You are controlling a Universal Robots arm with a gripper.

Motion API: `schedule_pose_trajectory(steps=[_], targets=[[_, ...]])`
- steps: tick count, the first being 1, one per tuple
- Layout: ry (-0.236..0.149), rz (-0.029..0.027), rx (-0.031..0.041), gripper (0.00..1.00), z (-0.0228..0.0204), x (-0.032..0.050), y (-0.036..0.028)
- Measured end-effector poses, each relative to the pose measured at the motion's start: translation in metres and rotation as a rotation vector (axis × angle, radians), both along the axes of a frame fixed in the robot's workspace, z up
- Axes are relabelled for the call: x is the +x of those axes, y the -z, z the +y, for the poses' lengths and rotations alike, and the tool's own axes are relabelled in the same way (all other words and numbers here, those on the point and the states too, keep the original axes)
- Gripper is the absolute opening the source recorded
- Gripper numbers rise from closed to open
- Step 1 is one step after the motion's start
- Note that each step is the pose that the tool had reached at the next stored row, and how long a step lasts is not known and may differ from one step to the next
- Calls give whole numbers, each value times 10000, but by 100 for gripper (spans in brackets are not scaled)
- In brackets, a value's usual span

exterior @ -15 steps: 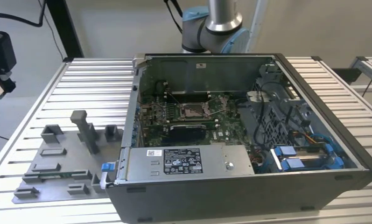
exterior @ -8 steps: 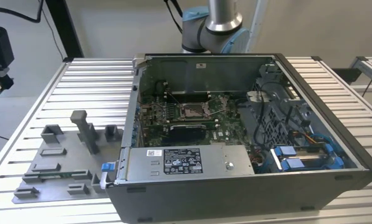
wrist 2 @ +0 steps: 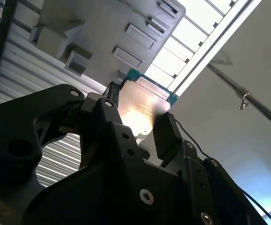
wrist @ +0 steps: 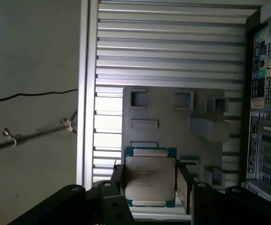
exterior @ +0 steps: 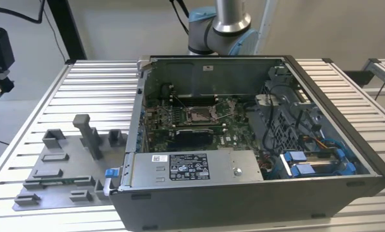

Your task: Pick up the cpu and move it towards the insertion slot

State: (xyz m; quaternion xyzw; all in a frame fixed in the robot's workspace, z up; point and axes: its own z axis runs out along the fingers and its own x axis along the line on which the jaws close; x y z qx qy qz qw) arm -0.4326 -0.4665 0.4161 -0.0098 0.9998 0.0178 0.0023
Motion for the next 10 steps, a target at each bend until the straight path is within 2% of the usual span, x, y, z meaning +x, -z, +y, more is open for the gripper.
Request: schedule_pose_trajectory(steps=[3,10], targets=[[0,-1,1,0,0,53,1],[-1,-1,1,0,-1,264,1]])
